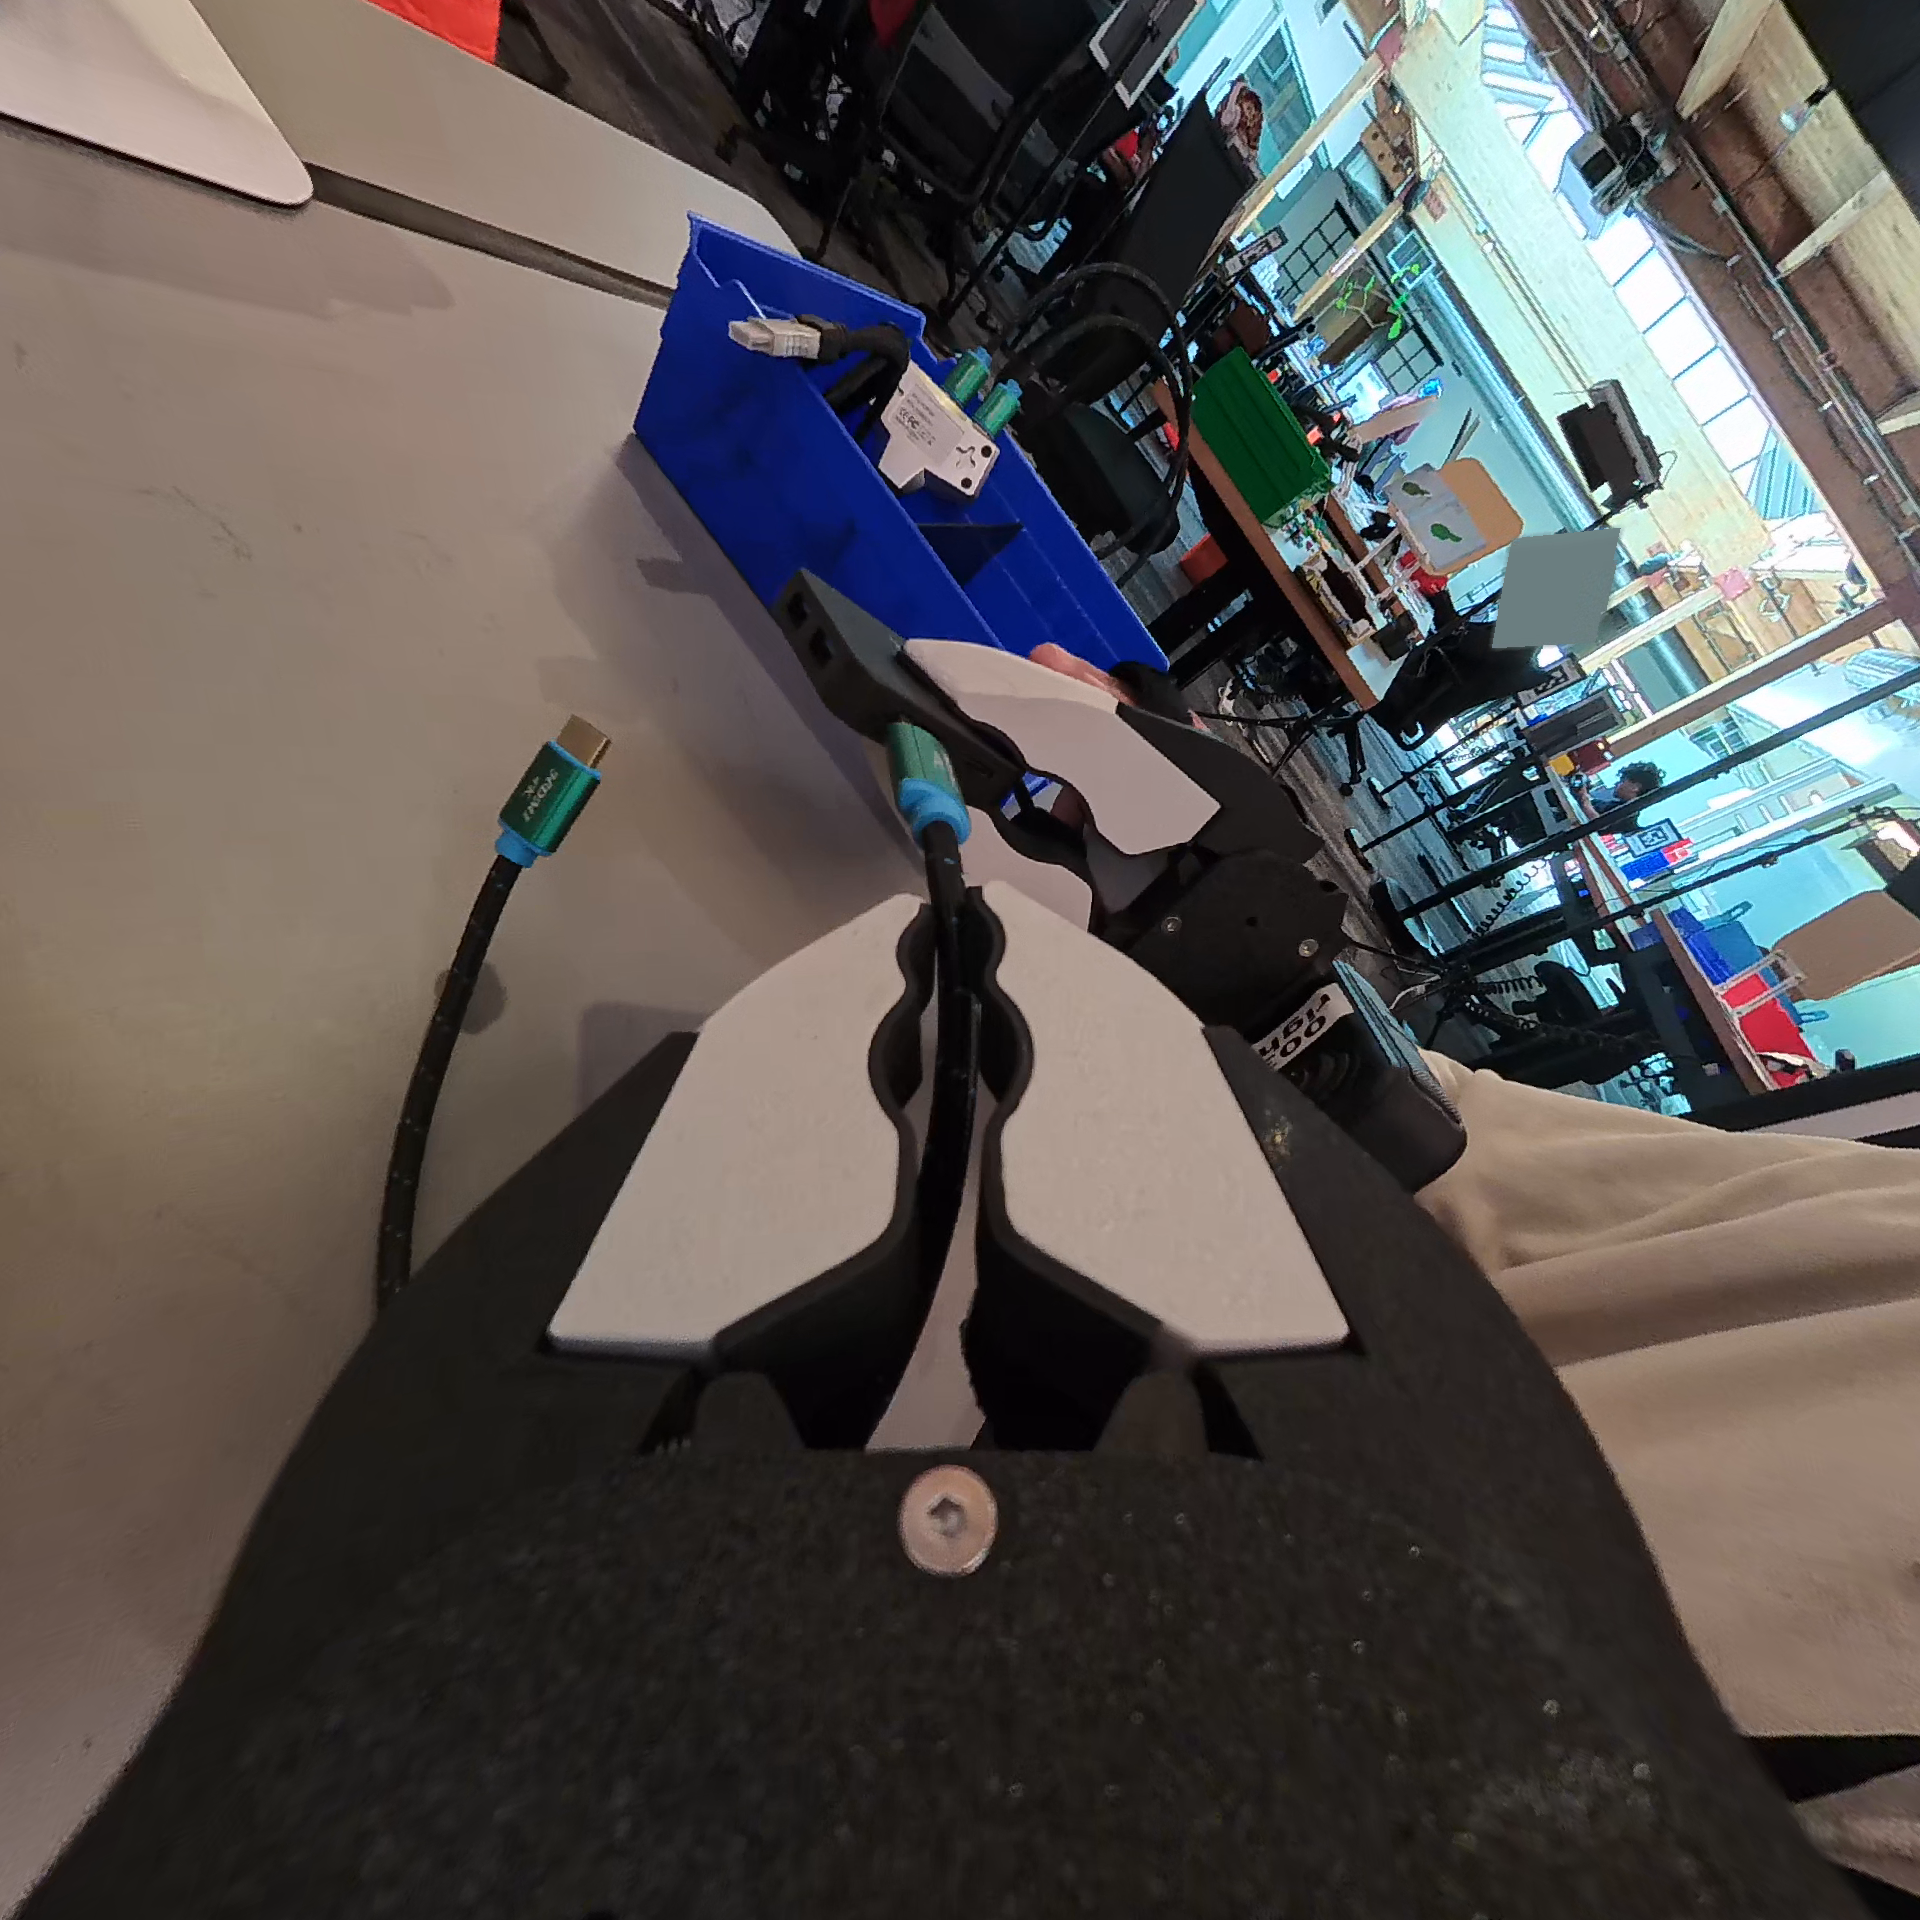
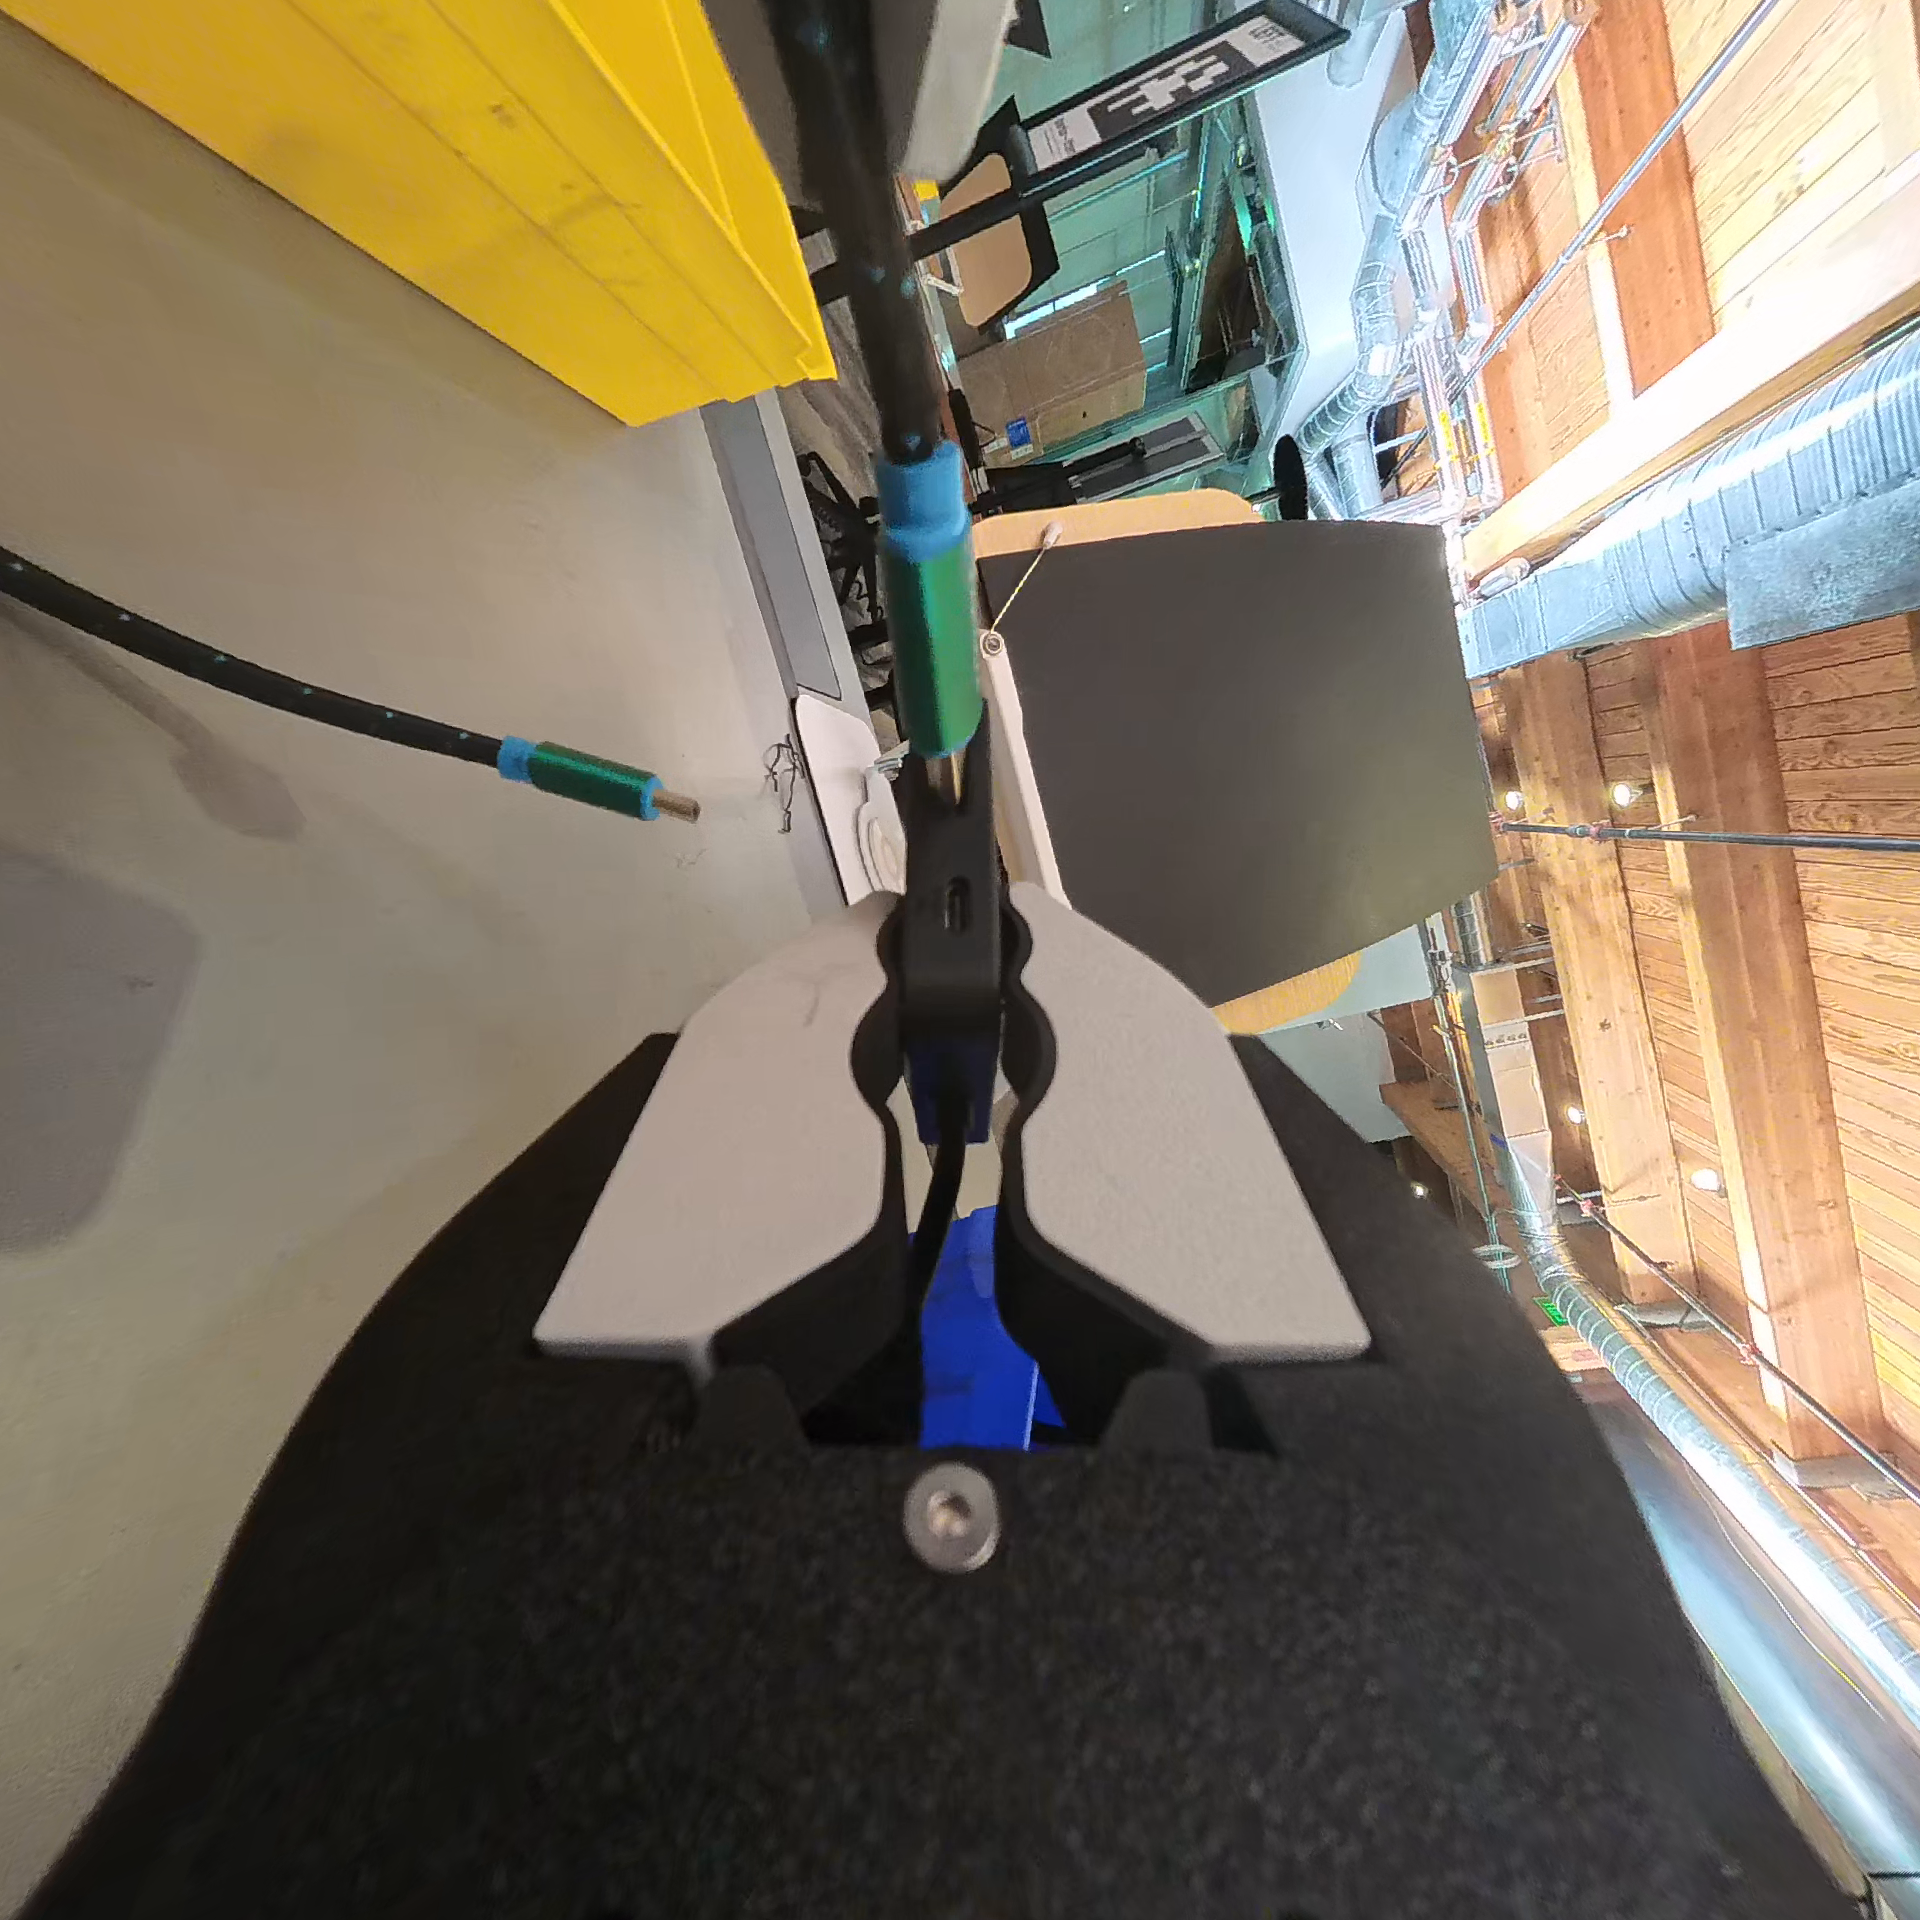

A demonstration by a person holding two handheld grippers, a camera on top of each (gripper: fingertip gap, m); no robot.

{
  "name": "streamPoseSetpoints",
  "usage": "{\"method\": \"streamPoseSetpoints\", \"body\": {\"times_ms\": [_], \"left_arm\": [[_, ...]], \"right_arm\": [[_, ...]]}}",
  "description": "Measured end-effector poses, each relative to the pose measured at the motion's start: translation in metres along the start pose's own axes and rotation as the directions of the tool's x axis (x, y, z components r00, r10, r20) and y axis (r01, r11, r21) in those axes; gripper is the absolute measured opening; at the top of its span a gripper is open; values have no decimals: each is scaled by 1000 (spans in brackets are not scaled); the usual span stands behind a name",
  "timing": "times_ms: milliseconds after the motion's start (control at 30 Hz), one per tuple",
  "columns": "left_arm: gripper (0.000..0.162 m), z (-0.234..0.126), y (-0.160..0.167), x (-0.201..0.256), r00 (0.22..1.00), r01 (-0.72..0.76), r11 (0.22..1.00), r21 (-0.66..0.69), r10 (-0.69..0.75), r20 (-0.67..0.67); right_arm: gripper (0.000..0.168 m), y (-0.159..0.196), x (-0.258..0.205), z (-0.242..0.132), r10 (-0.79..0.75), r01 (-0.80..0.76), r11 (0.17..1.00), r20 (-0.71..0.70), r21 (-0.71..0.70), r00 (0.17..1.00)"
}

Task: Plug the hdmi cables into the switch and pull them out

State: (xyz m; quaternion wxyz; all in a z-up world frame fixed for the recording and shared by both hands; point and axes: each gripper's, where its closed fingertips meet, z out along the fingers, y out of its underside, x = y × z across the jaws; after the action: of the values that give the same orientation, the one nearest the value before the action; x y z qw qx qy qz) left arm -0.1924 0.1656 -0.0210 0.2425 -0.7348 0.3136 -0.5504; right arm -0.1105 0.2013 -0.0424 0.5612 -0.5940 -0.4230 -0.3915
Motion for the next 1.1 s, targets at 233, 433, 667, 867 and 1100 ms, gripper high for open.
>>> {"method": "streamPoseSetpoints", "body": {"times_ms": [233,433,667,867,1100], "left_arm": [[5,2,-3,0,1000,11,999,32,-11,5],[5,11,-4,4,1000,13,998,69,-14,12],[5,13,-6,8,996,75,994,74,-70,-62],[5,8,-11,13,990,97,993,61,-90,-107],[5,8,-17,16,997,33,997,76,-28,-69]], "right_arm": [[14,2,2,0,3,-4,1000,-19,-15,1000],[13,6,6,0,6,-8,999,-42,-44,999],[14,9,11,0,7,-9,1000,-72,-26,997],[14,3,19,-6,-17,22,999,-139,37,990],[13,0,28,-8,-2,4,1000,-144,12,990]]}}
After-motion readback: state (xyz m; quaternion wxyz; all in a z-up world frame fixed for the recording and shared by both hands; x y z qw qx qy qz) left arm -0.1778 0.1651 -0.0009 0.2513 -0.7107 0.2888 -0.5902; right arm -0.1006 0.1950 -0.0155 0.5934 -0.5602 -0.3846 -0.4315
